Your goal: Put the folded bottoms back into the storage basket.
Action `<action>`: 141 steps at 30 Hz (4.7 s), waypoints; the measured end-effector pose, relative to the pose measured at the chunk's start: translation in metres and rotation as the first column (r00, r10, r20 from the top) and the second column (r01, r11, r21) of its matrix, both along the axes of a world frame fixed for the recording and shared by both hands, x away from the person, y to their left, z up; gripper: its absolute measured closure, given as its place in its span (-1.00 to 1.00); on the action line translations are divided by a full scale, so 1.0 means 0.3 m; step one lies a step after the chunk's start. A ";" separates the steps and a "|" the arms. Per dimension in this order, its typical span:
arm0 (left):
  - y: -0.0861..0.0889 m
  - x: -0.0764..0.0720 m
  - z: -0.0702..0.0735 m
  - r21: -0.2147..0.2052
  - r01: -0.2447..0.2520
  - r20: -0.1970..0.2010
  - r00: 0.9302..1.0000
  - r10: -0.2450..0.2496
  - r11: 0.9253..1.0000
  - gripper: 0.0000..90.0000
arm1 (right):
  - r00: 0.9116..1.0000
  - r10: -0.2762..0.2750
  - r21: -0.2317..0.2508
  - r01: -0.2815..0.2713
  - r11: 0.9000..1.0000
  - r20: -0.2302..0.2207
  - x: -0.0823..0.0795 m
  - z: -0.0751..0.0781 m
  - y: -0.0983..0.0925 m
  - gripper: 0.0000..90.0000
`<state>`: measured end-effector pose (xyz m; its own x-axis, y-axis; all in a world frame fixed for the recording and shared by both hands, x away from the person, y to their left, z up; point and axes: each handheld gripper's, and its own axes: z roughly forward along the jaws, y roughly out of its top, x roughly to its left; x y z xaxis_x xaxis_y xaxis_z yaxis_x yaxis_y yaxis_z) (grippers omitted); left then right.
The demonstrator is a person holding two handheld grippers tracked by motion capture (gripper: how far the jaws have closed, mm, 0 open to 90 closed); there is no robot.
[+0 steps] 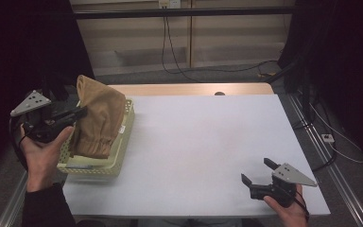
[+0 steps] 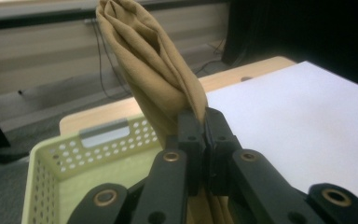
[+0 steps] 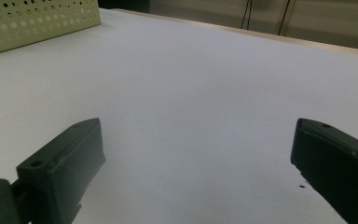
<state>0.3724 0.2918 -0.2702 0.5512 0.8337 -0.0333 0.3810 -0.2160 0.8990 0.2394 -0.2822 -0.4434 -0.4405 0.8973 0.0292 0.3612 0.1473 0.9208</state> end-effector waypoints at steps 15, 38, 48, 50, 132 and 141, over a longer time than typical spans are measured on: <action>0.041 0.050 -0.071 0.006 -0.008 -0.083 0.996 0.008 1.000 0.94 | 1.000 -0.002 -0.001 0.002 1.000 -0.002 0.001 -0.001 0.000 -0.95; 0.035 0.074 -0.126 0.048 -0.012 -0.106 0.994 0.017 0.999 0.94 | 1.000 -0.002 -0.004 0.002 1.000 0.000 -0.001 0.000 0.000 -0.95; 0.015 0.104 -0.168 0.066 0.001 -0.157 0.988 0.009 0.998 0.94 | 1.000 0.001 -0.003 -0.001 1.000 0.000 0.000 -0.001 0.001 -0.95; 0.013 0.108 -0.174 0.074 0.006 -0.164 0.986 0.007 0.997 0.94 | 1.000 -0.003 -0.001 0.003 1.000 -0.002 0.000 -0.001 0.000 -0.95; 0.098 0.301 -0.430 0.231 -0.177 -0.370 0.894 0.255 0.957 0.92 | 1.000 0.001 -0.004 -0.001 1.000 -0.004 -0.002 -0.001 0.001 -0.95; 0.090 0.315 -0.439 0.317 -0.188 -0.376 0.875 0.305 0.930 0.92 | 1.000 0.004 -0.004 -0.004 1.000 -0.005 0.000 -0.002 0.003 -0.95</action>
